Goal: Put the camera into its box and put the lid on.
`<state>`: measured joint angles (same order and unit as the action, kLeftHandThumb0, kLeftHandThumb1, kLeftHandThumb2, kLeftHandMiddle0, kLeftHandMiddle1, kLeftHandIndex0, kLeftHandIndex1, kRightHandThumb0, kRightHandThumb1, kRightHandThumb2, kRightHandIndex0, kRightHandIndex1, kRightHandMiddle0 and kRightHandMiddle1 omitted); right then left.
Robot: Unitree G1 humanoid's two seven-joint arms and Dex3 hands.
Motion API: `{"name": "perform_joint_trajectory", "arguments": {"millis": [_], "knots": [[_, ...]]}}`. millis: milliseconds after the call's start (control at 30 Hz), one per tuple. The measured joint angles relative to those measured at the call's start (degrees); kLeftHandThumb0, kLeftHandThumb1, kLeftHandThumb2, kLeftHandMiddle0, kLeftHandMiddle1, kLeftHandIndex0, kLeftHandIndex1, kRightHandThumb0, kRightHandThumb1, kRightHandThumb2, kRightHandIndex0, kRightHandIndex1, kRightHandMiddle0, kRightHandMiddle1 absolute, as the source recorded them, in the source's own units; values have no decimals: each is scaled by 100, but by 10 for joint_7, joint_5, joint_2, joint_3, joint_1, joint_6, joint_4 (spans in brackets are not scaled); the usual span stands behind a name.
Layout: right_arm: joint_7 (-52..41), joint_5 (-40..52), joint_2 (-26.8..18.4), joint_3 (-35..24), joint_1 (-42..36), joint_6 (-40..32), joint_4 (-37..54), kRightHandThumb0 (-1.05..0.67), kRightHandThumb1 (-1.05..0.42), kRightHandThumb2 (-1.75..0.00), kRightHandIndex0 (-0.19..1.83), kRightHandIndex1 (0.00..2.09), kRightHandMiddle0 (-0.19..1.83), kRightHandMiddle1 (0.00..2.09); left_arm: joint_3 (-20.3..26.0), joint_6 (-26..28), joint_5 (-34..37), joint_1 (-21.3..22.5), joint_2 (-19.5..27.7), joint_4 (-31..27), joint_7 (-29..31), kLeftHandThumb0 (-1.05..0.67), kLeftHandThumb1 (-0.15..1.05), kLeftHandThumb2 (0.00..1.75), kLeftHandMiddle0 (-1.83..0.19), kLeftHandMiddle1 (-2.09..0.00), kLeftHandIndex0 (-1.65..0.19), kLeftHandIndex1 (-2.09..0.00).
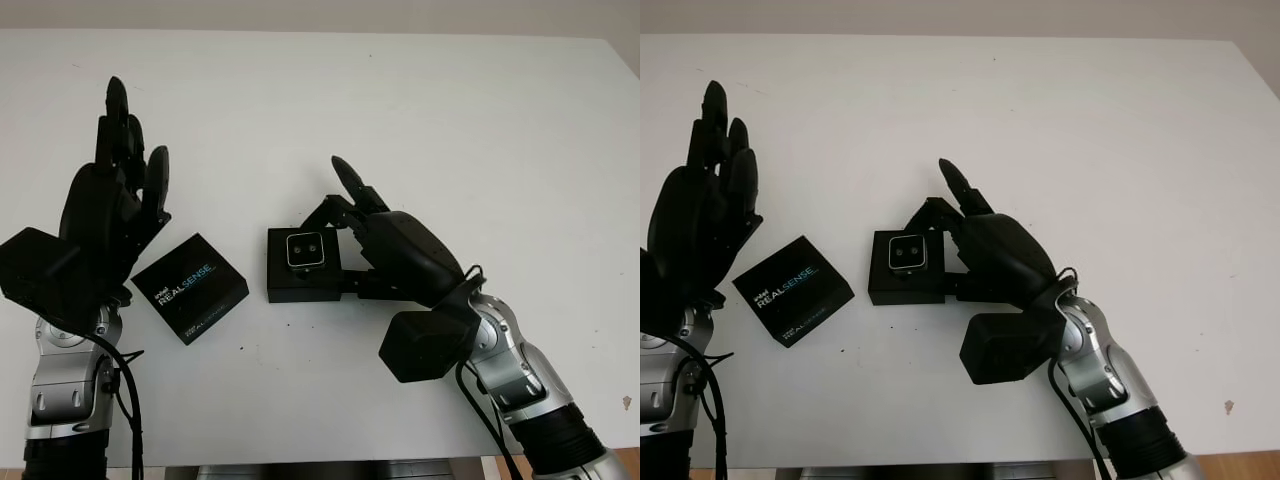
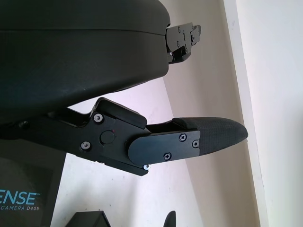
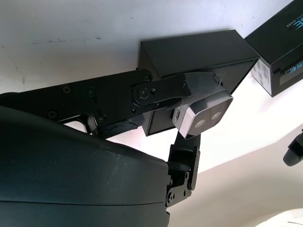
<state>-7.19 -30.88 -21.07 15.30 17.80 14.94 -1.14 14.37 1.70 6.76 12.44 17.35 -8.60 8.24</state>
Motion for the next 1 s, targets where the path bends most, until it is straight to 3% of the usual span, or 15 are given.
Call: {"name": "perform_joint_trajectory", "arguments": {"millis": [167,367,667,900,1000], "knots": [[-4,35,8,-20,14,-21,-8,-70,-97,-4,-15,4,-3,7,0,0,0,0,4,0,1,-81,105,55,19,0,19,0],[-105,132,-17,-78,97,-100,-10,-80,-92,-4,-14,5,-5,6,1,1,1,0,5,1,2,-80,105,55,19,0,19,0],[-141,158,-43,-103,146,-139,-16,-85,-88,-4,-16,4,-6,5,1,1,0,0,5,4,2,-81,105,56,19,0,19,0],[-138,165,-42,-104,141,-139,-4,-81,-89,-6,-4,10,11,14,1,1,-1,0,5,4,1,-81,105,56,19,0,19,0],[-116,160,-36,-104,130,-131,16,-69,-90,-6,16,19,27,22,1,1,-1,0,5,5,1,-81,105,56,19,0,19,0]]}}
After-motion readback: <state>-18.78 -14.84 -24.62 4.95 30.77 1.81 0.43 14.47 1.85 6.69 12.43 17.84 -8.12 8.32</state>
